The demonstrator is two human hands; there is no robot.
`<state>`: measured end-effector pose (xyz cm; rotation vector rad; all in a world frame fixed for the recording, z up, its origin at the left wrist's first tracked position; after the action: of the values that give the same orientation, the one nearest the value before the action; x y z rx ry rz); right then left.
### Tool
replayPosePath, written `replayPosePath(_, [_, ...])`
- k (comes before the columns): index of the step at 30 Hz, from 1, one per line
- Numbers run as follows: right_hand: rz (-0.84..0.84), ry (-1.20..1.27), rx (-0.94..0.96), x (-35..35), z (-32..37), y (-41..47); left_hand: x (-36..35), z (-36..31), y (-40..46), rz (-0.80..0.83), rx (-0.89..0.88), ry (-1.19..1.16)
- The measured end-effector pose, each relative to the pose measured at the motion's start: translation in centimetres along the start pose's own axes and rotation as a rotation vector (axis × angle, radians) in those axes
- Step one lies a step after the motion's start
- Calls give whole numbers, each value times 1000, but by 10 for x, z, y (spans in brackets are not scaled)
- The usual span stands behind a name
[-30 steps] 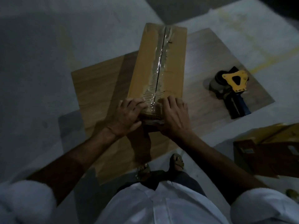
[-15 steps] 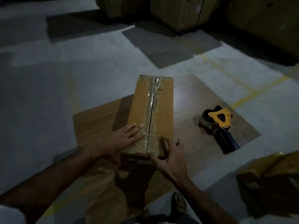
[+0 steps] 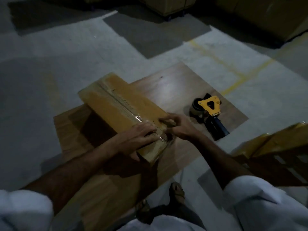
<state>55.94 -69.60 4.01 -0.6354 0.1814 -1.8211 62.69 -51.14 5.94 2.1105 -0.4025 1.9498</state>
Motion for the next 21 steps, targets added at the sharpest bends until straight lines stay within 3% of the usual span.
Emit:
replayPosePath(3, [-329, -53, -128, 8, -2, 1, -11, -10, 23, -83, 147, -8])
replayPosePath(5, [-441, -46, -147, 4, -6, -5, -20, -15, 40, -86, 256, -30])
replayPosePath(9, [-401, 42, -48, 16, -6, -7, -33, -22, 78, -24, 485, -66])
replayPosePath(16, [-148, -40, -9, 52, 2, 16, -30, -27, 154, 83, 902, -93])
replayPosePath(21, [-197, 7, 23, 72, -19, 22, -28, -18, 168, -34, 880, -194])
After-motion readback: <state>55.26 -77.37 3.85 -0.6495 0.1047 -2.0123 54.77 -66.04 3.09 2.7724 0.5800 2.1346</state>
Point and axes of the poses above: each hand's wrist, its own y-axis towards the middle knuckle, its own x-axis out of the back of the hand, z = x × y, the point moved 6 cm from there along y, towards the middle knuckle, and after that the axes turned 13 degrees about -x, right-handed, at the moved point
